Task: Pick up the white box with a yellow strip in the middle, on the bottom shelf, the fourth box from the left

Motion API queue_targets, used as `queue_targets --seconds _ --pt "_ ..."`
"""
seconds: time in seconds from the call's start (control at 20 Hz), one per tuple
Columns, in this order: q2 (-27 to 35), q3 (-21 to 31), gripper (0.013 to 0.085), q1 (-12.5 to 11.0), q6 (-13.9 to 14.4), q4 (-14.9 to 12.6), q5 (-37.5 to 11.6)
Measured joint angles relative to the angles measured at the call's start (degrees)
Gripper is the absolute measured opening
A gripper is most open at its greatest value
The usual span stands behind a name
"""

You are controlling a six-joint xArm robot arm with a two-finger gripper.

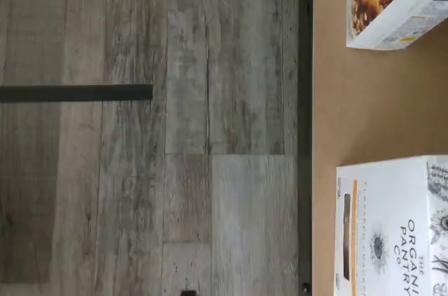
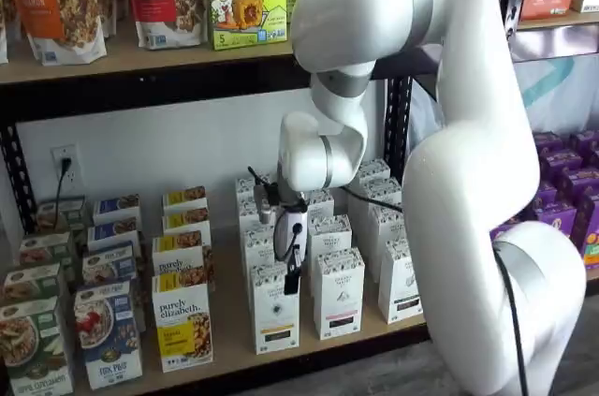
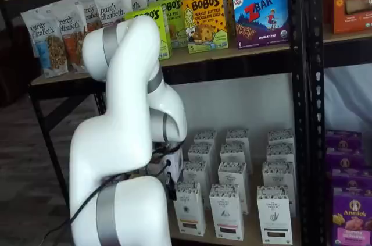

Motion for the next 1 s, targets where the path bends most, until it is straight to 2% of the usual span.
queue_targets --seconds 0.25,0.65,1.0 --pt "3.54 -6.19 0.085 -0.49 1.52 -1.87 4.96" --pt "7.72 -11.28 0.085 -1.0 4.91 -6.18 4.76" --pt "11.88 -16.08 0.085 -2.21 5.56 -8.25 5.91"
